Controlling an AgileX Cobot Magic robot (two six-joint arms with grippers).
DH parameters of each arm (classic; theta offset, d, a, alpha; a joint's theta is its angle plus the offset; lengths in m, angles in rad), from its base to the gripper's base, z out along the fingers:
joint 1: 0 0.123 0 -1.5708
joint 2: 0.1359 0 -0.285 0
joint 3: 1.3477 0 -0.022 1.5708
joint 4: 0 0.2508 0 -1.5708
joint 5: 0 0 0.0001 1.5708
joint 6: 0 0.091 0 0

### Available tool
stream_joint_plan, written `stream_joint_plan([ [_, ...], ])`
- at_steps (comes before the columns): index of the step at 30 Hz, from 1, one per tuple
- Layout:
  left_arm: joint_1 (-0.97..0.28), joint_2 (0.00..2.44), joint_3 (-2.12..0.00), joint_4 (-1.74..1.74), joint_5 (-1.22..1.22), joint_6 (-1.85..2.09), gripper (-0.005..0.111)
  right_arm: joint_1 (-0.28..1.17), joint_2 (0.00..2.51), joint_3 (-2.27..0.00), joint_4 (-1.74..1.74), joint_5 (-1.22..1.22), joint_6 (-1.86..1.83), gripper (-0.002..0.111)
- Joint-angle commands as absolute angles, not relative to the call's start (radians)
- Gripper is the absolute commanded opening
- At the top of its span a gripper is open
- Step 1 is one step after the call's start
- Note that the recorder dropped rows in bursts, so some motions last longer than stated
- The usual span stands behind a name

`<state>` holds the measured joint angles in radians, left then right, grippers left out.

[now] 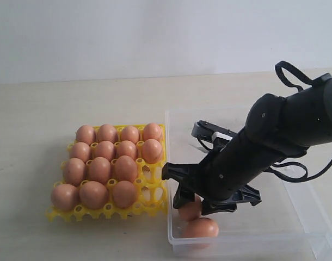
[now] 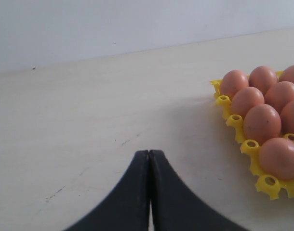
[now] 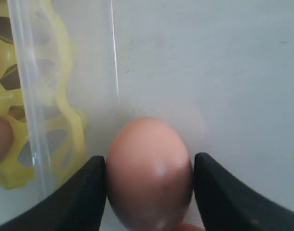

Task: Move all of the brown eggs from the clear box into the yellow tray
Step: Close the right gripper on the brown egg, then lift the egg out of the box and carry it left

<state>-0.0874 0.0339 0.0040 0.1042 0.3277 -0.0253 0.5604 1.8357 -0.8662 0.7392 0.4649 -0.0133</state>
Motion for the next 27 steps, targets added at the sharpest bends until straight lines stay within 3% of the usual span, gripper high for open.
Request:
stream_joint_plan([
  [1, -0.091, 0.036, 0.000, 0.102, 0.316, -0.030, 0.000, 0.562, 1.840, -0.864, 0.723, 0.425, -0.053, 0.053],
  [24, -0.091, 0.036, 0.000, 0.102, 0.316, -0.030, 0.000, 0.564, 1.883, -0.864, 0.706, 0.366, -0.106, 0.053],
  [27, -0.091, 0.036, 0.000, 0.102, 0.316, -0.030, 0.000, 0.564, 1.883, -0.864, 0.706, 0.364, -0.112, 0.047],
])
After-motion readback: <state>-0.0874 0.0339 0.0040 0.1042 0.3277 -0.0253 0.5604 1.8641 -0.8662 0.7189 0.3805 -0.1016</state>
